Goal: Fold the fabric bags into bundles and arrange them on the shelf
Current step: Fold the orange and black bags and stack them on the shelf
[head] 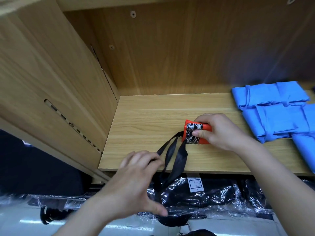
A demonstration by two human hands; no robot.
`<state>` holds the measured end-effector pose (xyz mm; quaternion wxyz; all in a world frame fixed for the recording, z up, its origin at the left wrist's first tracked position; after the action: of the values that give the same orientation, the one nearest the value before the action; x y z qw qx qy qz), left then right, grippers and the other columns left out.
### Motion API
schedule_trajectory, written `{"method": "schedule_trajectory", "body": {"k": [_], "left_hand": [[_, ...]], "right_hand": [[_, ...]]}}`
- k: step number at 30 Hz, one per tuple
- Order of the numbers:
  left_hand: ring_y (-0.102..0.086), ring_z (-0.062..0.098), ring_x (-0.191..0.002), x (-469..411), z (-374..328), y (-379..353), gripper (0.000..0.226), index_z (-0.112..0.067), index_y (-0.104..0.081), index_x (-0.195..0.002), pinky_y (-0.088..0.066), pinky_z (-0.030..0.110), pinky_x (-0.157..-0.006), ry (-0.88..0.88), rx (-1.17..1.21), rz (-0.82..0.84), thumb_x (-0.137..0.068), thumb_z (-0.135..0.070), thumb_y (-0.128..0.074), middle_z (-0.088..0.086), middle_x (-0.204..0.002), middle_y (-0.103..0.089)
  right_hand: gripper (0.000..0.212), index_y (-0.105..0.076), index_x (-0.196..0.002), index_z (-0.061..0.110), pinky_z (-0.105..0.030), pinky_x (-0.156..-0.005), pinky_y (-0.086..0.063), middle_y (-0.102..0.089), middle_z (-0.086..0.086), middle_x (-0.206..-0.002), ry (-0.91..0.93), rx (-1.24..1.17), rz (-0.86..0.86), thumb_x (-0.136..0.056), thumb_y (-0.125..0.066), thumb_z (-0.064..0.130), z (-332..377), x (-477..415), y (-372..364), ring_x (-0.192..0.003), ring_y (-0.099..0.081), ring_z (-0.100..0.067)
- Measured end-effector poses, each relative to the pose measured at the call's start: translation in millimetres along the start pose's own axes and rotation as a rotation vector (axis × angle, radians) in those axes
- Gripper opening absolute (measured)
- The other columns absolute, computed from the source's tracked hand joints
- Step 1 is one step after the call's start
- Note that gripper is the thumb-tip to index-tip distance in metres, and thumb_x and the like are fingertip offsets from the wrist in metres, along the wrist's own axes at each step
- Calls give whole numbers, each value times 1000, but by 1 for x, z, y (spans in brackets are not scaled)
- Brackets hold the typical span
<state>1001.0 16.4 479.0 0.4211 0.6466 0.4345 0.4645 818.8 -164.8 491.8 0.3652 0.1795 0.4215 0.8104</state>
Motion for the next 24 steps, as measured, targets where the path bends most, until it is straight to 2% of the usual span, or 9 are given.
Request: {"method": "schedule_trajectory", "body": {"k": [2, 4, 7, 11, 14, 16, 20, 22, 24], "left_hand": [[-34, 11, -127, 0, -5, -20, 85, -28, -54, -123, -23, 43, -114, -35, -114, -69, -61, -86, -44, -9, -130, -42], [-47, 16, -115, -1, -5, -28, 47, -24, -64, -98, -32, 43, -104, -130, -96, -265, -75, -62, -51, -7, -114, -52], [-58, 12, -99, 1, -5, -12, 9, -17, -67, -86, -50, 35, -84, -247, 248, -507, -81, -23, -63, -10, -96, -61], [-63, 5, -94, 6, 5, 15, 23, -32, -62, -100, -51, 31, -89, -120, 656, -456, -79, -37, -69, -20, -96, -65], [-45, -8, -112, -1, 1, 8, 66, -46, -45, -123, -38, 22, -103, 38, 321, -201, -66, -73, -64, -36, -113, -47], [-48, 0, -110, -7, -7, -3, 77, -37, -49, -126, -37, 25, -102, 57, 74, -192, -62, -80, -57, -29, -111, -48], [-58, 16, -78, -14, -1, -11, 39, -21, -69, -92, -50, 28, -65, -27, -75, -417, -59, -28, -89, -7, -83, -60], [-57, 17, -92, -12, 6, -10, 27, -16, -71, -85, -48, 30, -77, -140, -52, -459, -62, -14, -86, -5, -94, -61], [-55, 11, -116, -4, 4, -3, 10, -17, -72, -81, -41, 33, -100, -281, 60, -460, -76, -22, -78, -10, -106, -65]], "right_hand": [[9, -62, -84, 27, -30, -67, -40, -64, 7, -82, 0, -9, -11, -87, -71, 27, -1, -1, 0, -78, -56, -16], [11, -61, -84, 30, -29, -68, -39, -64, 7, -83, -9, -19, -8, -87, -71, 26, -2, -3, 0, -79, -56, -15], [10, -62, -86, 30, -27, -66, -39, -65, 8, -84, -33, -28, -5, -87, -72, 26, -7, -3, 1, -79, -57, -13], [13, -62, -82, 32, -22, -63, -39, -64, 11, -79, -59, -43, -5, -87, -72, 27, -8, -4, 2, -77, -57, -9], [7, -65, -84, 26, -27, -67, -42, -66, 8, -80, -79, -46, -13, -87, -72, 27, -10, -6, 2, -78, -58, -14], [8, -65, -83, 27, -26, -66, -42, -66, 9, -80, -93, -49, -16, -87, -71, 28, -10, -7, 3, -79, -58, -15], [11, -62, -85, 32, -26, -67, -40, -65, 11, -81, -94, -48, -21, -87, -72, 27, -9, -5, 3, -81, -58, -14], [10, -63, -85, 31, -27, -68, -40, -65, 11, -81, -95, -50, -29, -87, -72, 26, -9, -4, 3, -81, -58, -15], [10, -63, -86, 32, -27, -69, -40, -65, 12, -82, -95, -52, -37, -87, -72, 27, -11, -3, 3, -82, -58, -15]]}}
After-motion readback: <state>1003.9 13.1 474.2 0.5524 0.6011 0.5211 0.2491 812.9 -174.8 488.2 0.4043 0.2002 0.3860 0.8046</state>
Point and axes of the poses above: each hand's wrist, its own x-axis away from the middle knuckle, its own y-axis out of the back of the hand, z = x × y, the point moved 4 cm from there along -x, towards the middle knuckle
